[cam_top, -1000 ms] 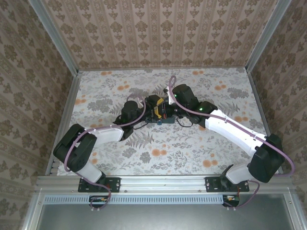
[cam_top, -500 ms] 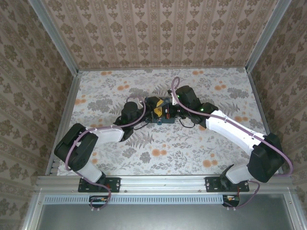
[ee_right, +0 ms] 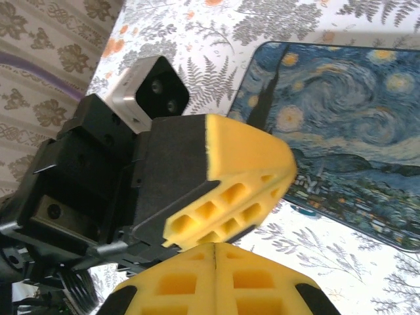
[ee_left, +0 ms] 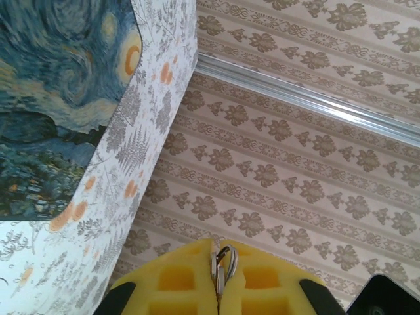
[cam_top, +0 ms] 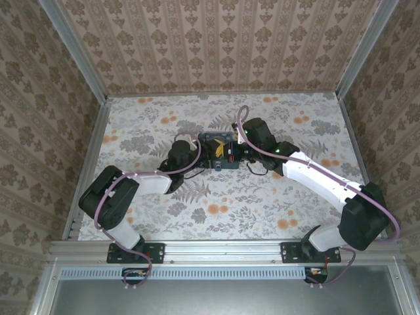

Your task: Unlock a padlock with a key

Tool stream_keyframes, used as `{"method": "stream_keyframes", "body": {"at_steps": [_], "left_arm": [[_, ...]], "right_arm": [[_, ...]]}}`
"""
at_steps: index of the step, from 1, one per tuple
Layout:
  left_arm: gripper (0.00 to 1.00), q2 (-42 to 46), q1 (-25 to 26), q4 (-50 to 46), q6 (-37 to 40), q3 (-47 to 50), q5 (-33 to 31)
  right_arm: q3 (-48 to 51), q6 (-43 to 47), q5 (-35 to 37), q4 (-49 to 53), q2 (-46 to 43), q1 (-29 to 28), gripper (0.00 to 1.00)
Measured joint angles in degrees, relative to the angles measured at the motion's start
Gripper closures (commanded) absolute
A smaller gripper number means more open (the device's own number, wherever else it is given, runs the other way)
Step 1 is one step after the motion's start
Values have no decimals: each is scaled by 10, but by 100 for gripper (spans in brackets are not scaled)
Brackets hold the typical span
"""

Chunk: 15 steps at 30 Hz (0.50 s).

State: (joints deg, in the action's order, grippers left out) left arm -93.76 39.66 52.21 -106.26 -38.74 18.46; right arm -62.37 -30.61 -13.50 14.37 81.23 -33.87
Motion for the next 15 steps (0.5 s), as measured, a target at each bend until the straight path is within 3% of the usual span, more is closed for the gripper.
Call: {"method": "stream_keyframes", "body": {"at_steps": [5, 7, 15], "left_arm": [[100, -1, -9, -37, 76, -6, 31], [100, -1, -11, -72, 128, -21, 51], [100, 28, 2, -314, 389, -120, 111]], "right_arm": [[38, -15, -5, -10, -31, 32, 100], [50, -24, -11, -19, -42, 46, 94], [93, -44, -27, -36, -71, 75, 86]]}}
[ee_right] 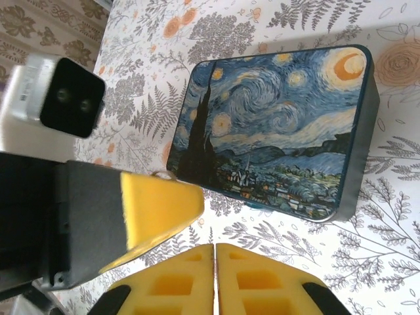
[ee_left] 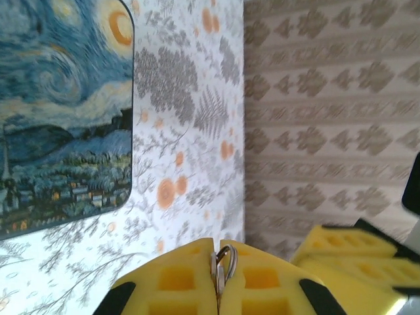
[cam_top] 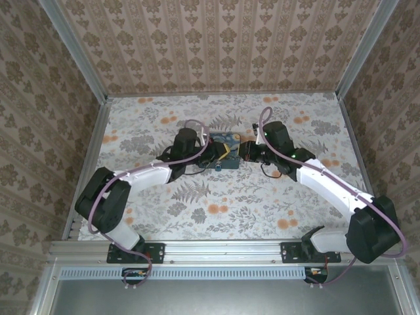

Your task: Unlock a padlock with a key

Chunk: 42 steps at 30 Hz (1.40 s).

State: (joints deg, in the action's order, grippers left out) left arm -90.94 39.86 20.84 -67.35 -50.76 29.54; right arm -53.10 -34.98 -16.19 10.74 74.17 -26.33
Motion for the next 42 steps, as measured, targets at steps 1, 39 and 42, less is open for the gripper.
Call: {"method": "stream_keyframes", "body": {"at_steps": [1, 39, 42], "left_arm": [[100, 4, 9, -44, 39, -16, 0], [16, 122, 13, -333, 227, 5, -87], [14, 144, -29, -325, 203, 26, -88]], "right_arm": [[8, 0, 0, -1, -6, 1, 85], [146, 61, 24, 31, 7, -91, 44], [120, 96, 32, 60, 39, -109, 43]]}}
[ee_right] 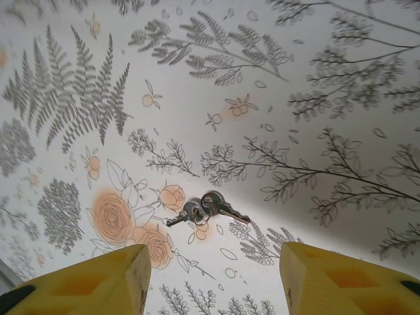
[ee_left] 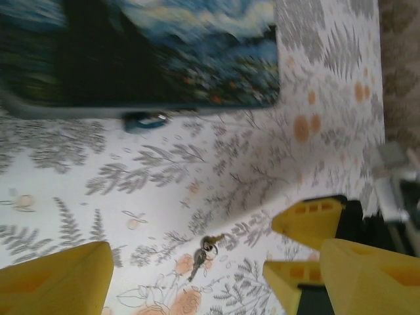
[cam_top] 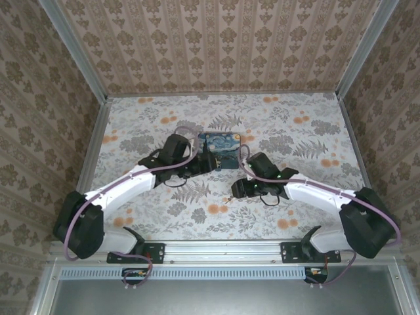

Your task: Unlock a padlock with a key

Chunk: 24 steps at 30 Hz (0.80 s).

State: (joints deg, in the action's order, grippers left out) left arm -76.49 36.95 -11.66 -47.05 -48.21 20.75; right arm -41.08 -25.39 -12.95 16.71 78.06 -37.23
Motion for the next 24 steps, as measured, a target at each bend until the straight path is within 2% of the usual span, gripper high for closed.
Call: {"method": "stream_keyframes", "body": {"at_steps": [8, 17, 24], "left_arm": [[13, 12, -65, 14, -31, 13, 4], [13, 17, -78, 19, -41, 14, 5], [13, 17, -78, 25, -44, 21, 7]], "right_arm": [[-57, 47, 12, 13, 98, -20, 46], [-82, 47, 5, 1, 157, -32, 47], [-85, 53, 5, -2, 168, -42, 51]]}}
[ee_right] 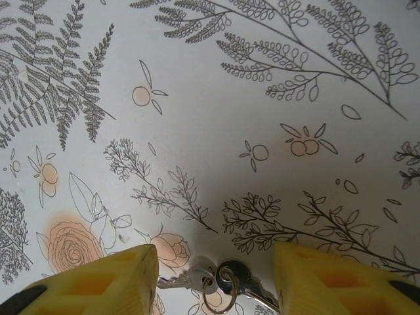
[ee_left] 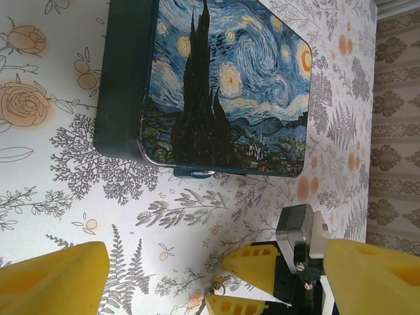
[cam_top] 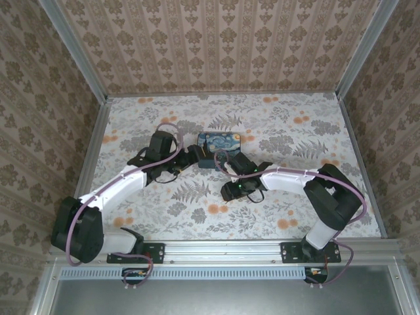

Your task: Unlock a padlock with a key

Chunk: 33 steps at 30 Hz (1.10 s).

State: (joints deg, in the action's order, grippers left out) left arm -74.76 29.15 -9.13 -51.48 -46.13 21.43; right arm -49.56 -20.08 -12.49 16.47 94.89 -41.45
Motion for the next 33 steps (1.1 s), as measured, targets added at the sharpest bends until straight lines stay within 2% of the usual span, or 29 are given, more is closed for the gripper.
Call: {"method": "stream_keyframes", "body": {"at_steps": [14, 19, 27, 33], "left_arm": [[13, 0, 0, 20, -11, 12, 4], [13, 0, 0, 24, -13, 12, 7], [13, 0, 0, 24, -15, 13, 8], [13, 2, -8, 23, -15, 17, 10]], "right_arm": [[33, 4, -5, 5, -31, -34, 54], [36, 4, 4, 31, -43, -47, 50], [4, 34, 64, 103, -60, -51, 47], [-46, 71, 100, 140, -26, -62, 46]]}}
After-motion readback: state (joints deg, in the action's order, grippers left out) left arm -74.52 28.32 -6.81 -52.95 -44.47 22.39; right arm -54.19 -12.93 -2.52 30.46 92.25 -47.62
